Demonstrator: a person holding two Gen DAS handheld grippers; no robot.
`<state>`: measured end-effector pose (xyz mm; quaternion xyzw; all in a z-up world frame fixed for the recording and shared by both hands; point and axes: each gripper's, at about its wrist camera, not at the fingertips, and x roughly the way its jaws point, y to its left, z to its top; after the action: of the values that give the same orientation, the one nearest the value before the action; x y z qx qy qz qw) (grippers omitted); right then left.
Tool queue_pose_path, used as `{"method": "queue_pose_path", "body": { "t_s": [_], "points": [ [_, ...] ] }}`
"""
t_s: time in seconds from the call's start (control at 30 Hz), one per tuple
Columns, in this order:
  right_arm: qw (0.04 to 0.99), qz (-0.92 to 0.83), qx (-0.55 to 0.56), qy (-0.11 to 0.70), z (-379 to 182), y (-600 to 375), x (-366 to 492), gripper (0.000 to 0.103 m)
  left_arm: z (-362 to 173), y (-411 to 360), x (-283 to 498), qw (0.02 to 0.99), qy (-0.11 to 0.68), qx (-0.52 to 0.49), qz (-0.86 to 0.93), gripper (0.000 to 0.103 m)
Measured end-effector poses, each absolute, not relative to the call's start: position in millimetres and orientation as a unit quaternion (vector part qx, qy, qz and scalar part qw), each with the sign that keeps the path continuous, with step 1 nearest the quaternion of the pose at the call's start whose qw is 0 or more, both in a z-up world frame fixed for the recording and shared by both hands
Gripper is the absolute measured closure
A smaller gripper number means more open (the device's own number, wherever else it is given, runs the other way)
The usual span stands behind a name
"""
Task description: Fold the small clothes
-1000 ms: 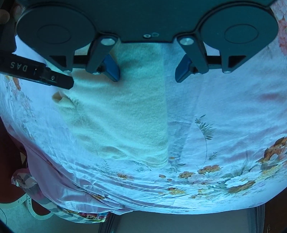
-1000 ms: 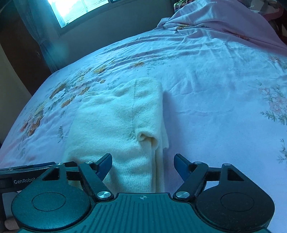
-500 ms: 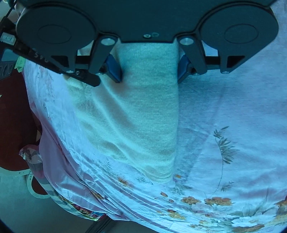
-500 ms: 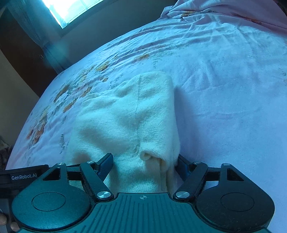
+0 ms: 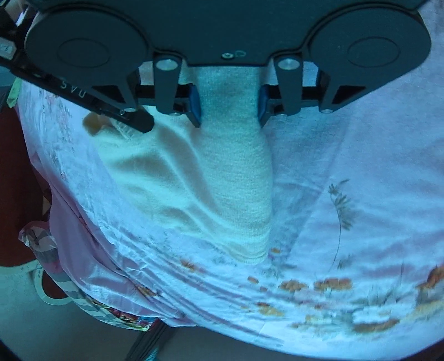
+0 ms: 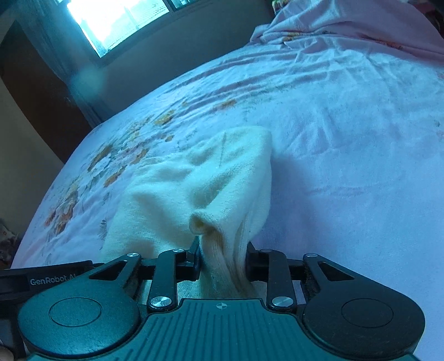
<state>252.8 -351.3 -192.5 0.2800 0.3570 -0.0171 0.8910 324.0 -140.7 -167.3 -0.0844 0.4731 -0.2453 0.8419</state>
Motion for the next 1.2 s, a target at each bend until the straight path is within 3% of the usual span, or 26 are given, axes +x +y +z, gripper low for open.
{"method": "queue_pose_path", "body": {
  "t_s": [0.63,1.0,1.2],
  "points": [
    [0.929,0.057,0.232,0.281,-101.1,-263.9,222.3,0.076,-90.5,-56.5,273.5,0.88,0.408,-0.087,-0.226,0.069],
    [0.926,0.105,0.215,0.29,-113.0,-191.0,202.4,0.076,-98.4,13.5,240.2,0.892,0.401,-0.078,-0.191,0.069],
    [0.92,0.101,0.199,0.323,-148.8,-167.7,194.7,0.076,-134.1,31.4,230.4,0.886,0.426,-0.055,-0.175,0.066]
  ]
}}
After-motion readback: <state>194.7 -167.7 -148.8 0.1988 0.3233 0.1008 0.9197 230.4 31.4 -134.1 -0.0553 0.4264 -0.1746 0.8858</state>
